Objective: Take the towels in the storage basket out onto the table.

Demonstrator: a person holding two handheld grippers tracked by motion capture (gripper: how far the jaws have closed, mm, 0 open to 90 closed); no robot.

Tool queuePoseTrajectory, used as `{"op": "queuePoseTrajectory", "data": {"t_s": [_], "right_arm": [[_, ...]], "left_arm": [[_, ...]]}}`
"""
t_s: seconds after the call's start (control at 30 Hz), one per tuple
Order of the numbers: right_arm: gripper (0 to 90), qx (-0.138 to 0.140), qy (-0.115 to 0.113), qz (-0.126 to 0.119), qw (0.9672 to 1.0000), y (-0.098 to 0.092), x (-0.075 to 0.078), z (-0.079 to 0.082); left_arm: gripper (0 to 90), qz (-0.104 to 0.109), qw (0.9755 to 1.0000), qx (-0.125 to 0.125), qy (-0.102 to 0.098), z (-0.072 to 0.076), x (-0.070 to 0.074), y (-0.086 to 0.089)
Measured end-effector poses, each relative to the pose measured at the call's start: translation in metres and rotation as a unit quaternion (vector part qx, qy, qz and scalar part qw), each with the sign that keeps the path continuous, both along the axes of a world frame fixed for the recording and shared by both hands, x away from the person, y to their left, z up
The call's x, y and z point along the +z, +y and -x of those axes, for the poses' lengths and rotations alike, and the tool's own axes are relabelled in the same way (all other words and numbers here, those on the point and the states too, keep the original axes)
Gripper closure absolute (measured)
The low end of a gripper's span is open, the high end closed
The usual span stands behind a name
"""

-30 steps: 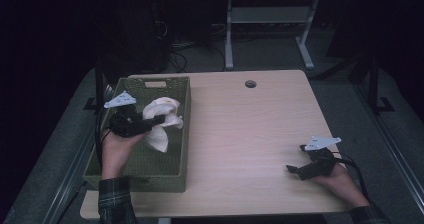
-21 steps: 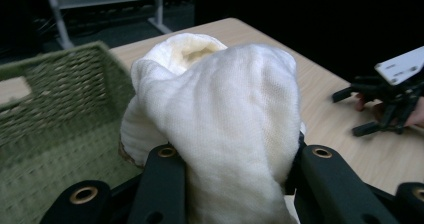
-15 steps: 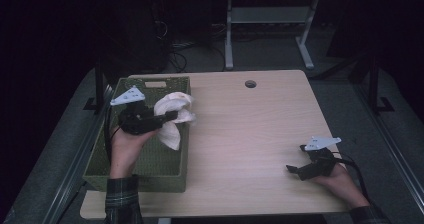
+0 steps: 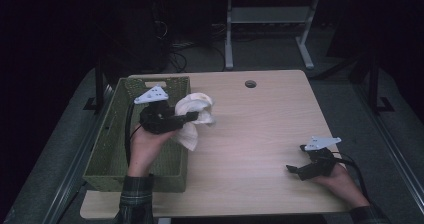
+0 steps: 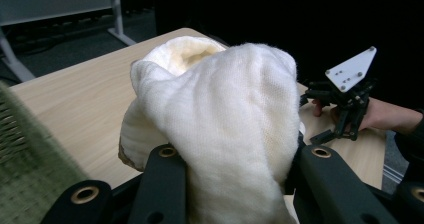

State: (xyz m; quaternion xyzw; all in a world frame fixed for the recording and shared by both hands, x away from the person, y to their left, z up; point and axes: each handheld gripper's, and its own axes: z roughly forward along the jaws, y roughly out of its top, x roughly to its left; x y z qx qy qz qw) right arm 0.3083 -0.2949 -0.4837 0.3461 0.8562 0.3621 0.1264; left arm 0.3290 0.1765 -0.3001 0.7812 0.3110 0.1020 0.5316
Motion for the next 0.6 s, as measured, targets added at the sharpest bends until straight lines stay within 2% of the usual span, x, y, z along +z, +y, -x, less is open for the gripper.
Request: {"op": "queuePoseTrajectory", "data": {"t_s": [0.3,0.6], "right_arm": [[2.6,0.0,0.0,0.0,1.0,0.0,0.0,0.0],[2.6,0.0,0.0,0.0,1.0,0.0,0.0,0.0]], "left_arm": [[66.8,0.004,0.9998,-0.019,0.003,-0.001,0.0,-0.028],[67.0,-0.004,0.9989,-0.046,-0.002,-0.002,-0.001,-0.057]]}}
